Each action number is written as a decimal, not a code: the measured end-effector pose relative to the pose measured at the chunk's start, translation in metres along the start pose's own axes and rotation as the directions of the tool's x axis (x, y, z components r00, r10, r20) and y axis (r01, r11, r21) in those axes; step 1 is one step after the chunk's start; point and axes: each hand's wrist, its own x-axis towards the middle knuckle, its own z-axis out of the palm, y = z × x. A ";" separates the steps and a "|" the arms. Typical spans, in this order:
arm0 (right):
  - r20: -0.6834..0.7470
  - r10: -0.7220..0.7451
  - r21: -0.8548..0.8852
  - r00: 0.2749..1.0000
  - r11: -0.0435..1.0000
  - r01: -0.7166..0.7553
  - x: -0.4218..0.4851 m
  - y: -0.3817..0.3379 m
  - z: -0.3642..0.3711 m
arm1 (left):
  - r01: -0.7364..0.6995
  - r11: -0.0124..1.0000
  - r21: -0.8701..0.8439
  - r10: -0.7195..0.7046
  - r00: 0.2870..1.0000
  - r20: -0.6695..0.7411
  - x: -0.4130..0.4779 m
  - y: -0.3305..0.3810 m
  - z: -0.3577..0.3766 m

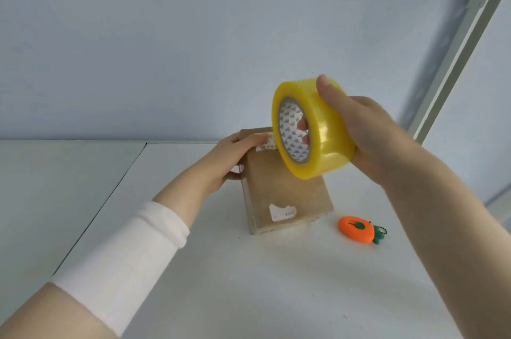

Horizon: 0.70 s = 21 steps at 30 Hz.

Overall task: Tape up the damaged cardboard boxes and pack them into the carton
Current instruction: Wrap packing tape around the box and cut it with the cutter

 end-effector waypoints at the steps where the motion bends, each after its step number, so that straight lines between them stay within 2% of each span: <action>1: -0.021 0.033 0.013 0.999 0.999 -0.033 0.005 0.006 0.002 | 0.013 1.000 -0.028 -0.015 0.999 -0.047 0.002 -0.005 0.001; 4: -0.031 0.078 0.027 0.997 0.997 -0.077 0.020 0.020 0.007 | -0.038 0.999 -0.035 0.029 0.971 -0.239 0.015 -0.014 0.005; 6: -0.044 0.090 0.022 0.995 0.996 -0.089 0.028 0.026 0.012 | -0.051 0.997 -0.057 0.032 0.955 -0.293 0.023 -0.017 0.008; 9: -0.041 0.089 0.007 0.995 0.996 -0.089 0.036 0.038 0.016 | 0.014 0.993 -0.119 -0.047 0.958 -0.284 0.031 -0.024 0.011; 14: 0.069 0.043 0.031 0.997 0.999 -0.045 0.022 0.062 0.009 | 0.055 0.975 -0.214 -0.114 0.955 -0.273 0.038 -0.033 0.014; 19: -0.108 -0.037 -0.050 0.993 0.998 0.031 0.001 0.054 0.013 | 0.045 0.971 -0.237 -0.107 0.960 -0.257 0.036 -0.031 0.014; 21: -0.104 -0.065 -0.057 0.992 0.997 0.059 -0.018 0.054 -0.002 | 0.043 0.970 -0.241 -0.106 0.961 -0.256 0.038 -0.034 0.014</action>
